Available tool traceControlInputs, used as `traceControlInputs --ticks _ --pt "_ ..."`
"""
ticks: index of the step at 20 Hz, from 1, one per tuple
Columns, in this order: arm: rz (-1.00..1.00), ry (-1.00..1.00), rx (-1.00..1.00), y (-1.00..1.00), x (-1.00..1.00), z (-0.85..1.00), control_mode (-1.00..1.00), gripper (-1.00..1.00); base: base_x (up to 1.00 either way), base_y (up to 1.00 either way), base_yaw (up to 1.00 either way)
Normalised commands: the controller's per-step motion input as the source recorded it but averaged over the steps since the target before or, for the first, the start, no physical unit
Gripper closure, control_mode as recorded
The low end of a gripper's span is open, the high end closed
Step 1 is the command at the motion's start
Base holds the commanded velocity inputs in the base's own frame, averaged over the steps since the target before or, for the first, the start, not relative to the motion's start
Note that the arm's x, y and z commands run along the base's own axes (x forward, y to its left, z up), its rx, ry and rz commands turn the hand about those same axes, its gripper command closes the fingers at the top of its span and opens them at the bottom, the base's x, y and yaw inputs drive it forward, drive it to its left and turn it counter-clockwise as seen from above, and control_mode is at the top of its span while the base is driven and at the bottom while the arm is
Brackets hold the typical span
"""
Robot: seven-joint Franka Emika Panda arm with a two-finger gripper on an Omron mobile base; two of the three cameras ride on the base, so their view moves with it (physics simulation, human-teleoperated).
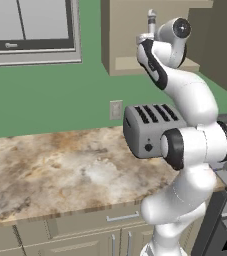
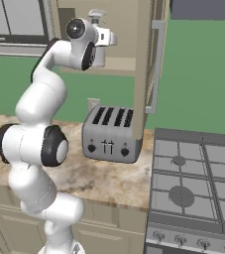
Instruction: Open the cabinet. Pick the spray and place it next to the sink. Then close the cabinet.
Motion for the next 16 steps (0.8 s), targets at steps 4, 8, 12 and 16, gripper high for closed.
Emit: traceControlInputs --ticks 4,8,12,16 --pt "0.00 0.00 0.00 -0.03 -0.72 0.00 -1.00 1.00 0.00 0.00 0.00" --pt "0.01 0.00 0.00 -0.02 -0.87 -0.05 -1.00 1.00 0.00 0.00 0.00" --pt "0.00 -0.01 0.00 0.00 -0.93 -0.22 -1.00 1.00 0.00 0.00 0.00" --pt "0.00 -0.01 0.00 0.00 -1.00 -0.15 -1.00 1.00 0.00 0.00 0.00"
